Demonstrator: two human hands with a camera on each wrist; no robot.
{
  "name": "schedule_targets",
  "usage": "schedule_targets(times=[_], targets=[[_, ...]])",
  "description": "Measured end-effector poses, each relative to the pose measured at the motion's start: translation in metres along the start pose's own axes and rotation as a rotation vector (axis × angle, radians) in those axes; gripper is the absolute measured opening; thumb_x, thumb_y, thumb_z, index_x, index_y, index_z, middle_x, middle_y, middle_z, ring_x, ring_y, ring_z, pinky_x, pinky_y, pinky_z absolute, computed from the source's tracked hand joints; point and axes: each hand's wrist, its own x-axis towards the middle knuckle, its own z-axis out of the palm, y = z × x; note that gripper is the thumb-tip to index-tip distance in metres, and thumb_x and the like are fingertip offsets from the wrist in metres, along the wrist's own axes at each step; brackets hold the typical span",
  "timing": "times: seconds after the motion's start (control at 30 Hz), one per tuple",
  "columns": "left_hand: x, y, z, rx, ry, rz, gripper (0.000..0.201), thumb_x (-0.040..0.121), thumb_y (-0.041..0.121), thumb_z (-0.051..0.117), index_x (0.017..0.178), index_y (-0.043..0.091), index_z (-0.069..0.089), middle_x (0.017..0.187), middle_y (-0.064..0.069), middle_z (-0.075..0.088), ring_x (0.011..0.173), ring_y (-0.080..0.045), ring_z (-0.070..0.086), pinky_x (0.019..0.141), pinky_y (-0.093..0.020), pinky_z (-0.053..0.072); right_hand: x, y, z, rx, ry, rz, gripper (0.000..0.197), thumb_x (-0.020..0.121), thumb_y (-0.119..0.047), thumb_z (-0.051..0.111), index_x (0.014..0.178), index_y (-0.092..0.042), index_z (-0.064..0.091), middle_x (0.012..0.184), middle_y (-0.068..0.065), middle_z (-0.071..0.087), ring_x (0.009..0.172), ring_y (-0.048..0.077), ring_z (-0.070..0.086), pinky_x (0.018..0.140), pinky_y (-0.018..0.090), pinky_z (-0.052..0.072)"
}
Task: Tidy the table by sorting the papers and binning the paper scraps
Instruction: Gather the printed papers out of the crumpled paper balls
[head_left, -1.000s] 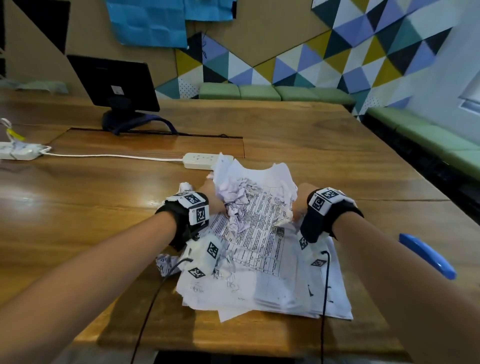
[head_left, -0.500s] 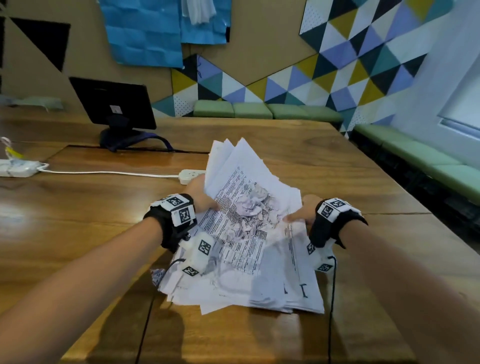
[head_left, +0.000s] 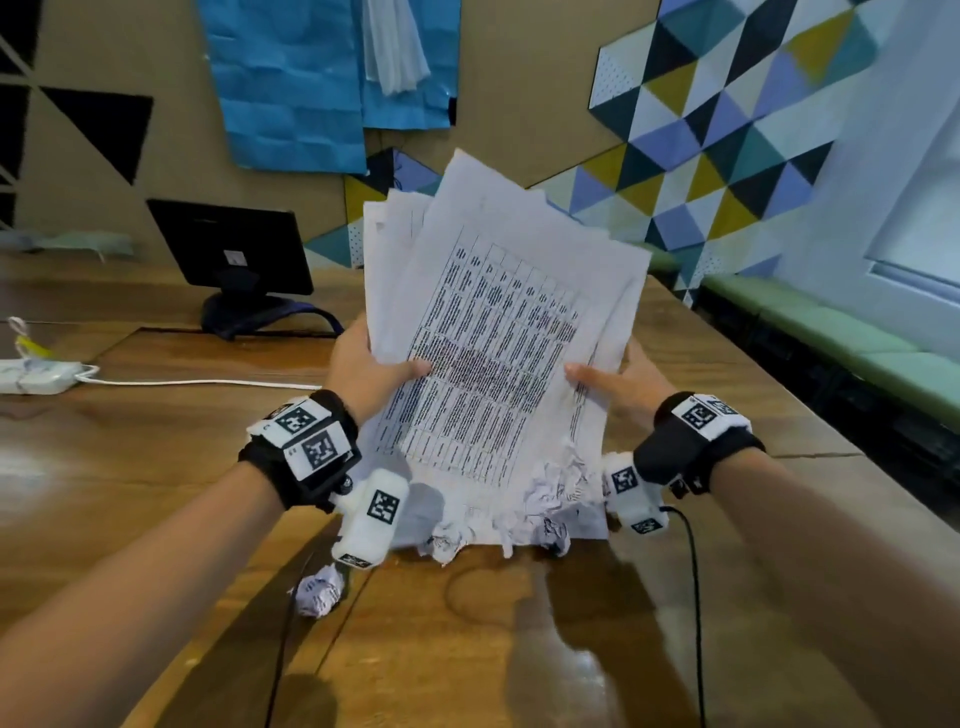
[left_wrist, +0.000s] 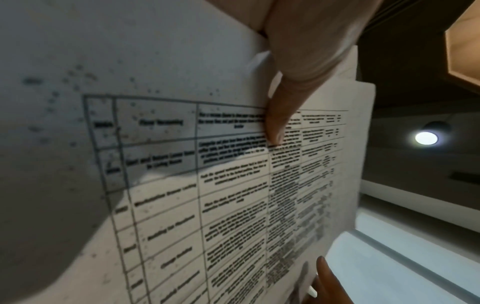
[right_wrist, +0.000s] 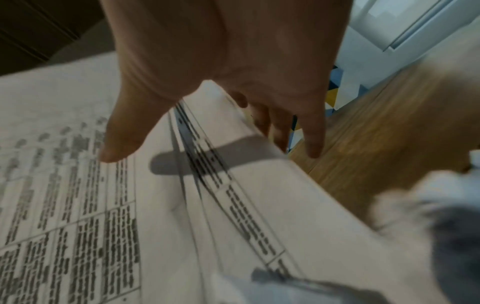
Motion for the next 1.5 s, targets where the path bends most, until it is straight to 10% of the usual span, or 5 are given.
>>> schedule_targets(times=[0.2,0.87,1.1,1.3,1.5], targets=[[0.007,0.021,-0.005,-0.093,0.012,0.081,0.057,0.071,-0.002,0.075,0.123,0.005,0.052,0.120,-0.007,0.061,0.113,-0.022,0.057,0.090,-0.033,0.051,-0.009,-0.029,0.001,0.130,0.034,-0.109,0.034,0.077,-0.004,0.073,0.107,-0.005,0.058,0.076,-0.011,0.072,0.065,-0.004,0.067,0.058,0.011,0.053],[0.007,0.038,-0.002,-0.126,0.083,0.272,0.057,0.070,0.001,0.077,0.120,0.007,0.051,0.111,-0.001,0.059,0.105,-0.013,0.056,0.078,-0.008,0.049,-0.025,-0.068,0.005,0.250,0.294,-0.432,0.041,0.076,0.007,0.070,0.115,0.003,0.057,0.111,0.006,0.062,0.097,0.015,0.060,0.068,0.004,0.049],[0.013,0.022,0.000,-0.071,-0.048,0.139,0.074,0.072,0.021,0.077,0.134,0.014,0.038,0.128,-0.004,0.056,0.117,-0.017,0.056,0.097,-0.044,0.050,-0.017,-0.054,0.011,0.187,0.197,-0.336,0.053,0.073,0.000,0.076,0.121,0.000,0.054,0.124,0.014,0.062,0.114,0.026,0.059,0.100,0.045,0.047],[0.018,0.033,0.005,-0.074,0.045,0.190,0.056,0.087,0.001,0.057,0.133,0.011,0.027,0.130,-0.006,0.048,0.110,-0.010,0.049,0.072,-0.011,0.045,-0.017,-0.066,0.009,0.341,0.267,-0.408,0.033,0.083,0.003,0.065,0.110,-0.012,0.053,0.111,0.008,0.064,0.100,0.019,0.064,0.095,0.038,0.051],[0.010,0.006,0.008,0.008,-0.168,0.092,0.068,0.086,0.002,0.060,0.142,0.011,0.021,0.140,-0.007,0.045,0.129,-0.016,0.043,0.109,-0.042,0.038,-0.025,-0.043,0.022,0.227,0.171,-0.258,0.039,0.082,0.002,0.065,0.119,-0.005,0.053,0.121,0.013,0.062,0.108,0.024,0.060,0.095,0.037,0.049]])
